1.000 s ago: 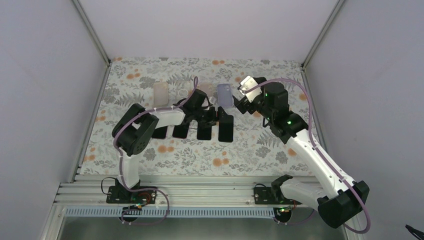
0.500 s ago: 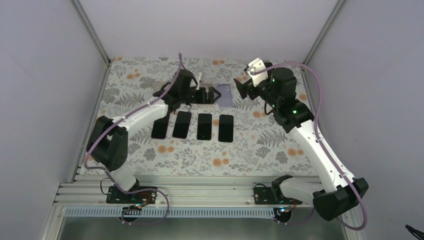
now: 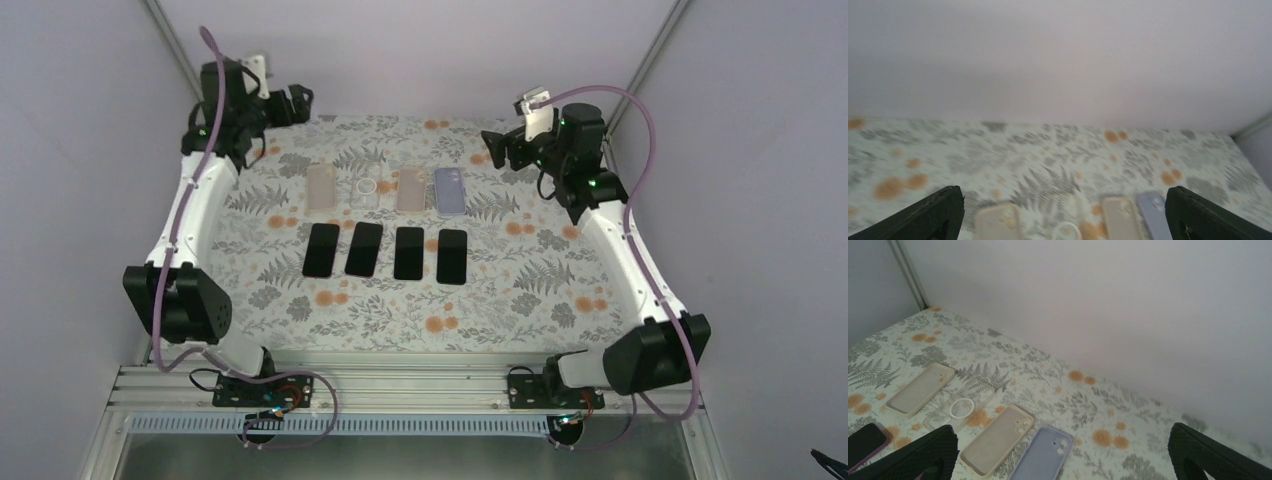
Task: Take the phone out of the phone case
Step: Reset both arms
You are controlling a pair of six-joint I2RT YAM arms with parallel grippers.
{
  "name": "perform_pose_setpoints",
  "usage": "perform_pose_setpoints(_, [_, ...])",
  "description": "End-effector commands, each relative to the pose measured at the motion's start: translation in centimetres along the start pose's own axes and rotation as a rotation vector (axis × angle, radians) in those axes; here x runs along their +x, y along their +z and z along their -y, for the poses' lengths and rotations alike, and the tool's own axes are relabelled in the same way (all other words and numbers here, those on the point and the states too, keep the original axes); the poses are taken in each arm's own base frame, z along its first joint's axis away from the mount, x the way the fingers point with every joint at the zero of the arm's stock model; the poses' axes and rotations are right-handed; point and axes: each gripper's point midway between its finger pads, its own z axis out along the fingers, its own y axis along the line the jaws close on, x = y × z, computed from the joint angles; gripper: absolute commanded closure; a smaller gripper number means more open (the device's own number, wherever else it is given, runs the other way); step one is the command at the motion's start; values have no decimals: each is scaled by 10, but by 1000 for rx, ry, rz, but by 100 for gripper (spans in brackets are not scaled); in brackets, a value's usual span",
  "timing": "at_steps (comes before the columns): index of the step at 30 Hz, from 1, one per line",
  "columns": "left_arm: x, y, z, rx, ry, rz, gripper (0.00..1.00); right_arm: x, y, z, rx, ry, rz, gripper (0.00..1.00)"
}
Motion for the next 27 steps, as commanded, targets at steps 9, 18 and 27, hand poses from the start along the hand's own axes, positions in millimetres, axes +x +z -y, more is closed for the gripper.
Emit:
perform_pose_setpoints(9, [74,5,-167,-44,-15,-328,0,96,22,81,13,266,-118,1])
perform_pose_setpoints(18, [109,-17,-189,-118,57,-285,0,175,6,127,70,362,-188,1])
perform_pose_setpoints(27, [106,-28,-180,-132,121,-253,0,189,-10,142,76,392,-188,1])
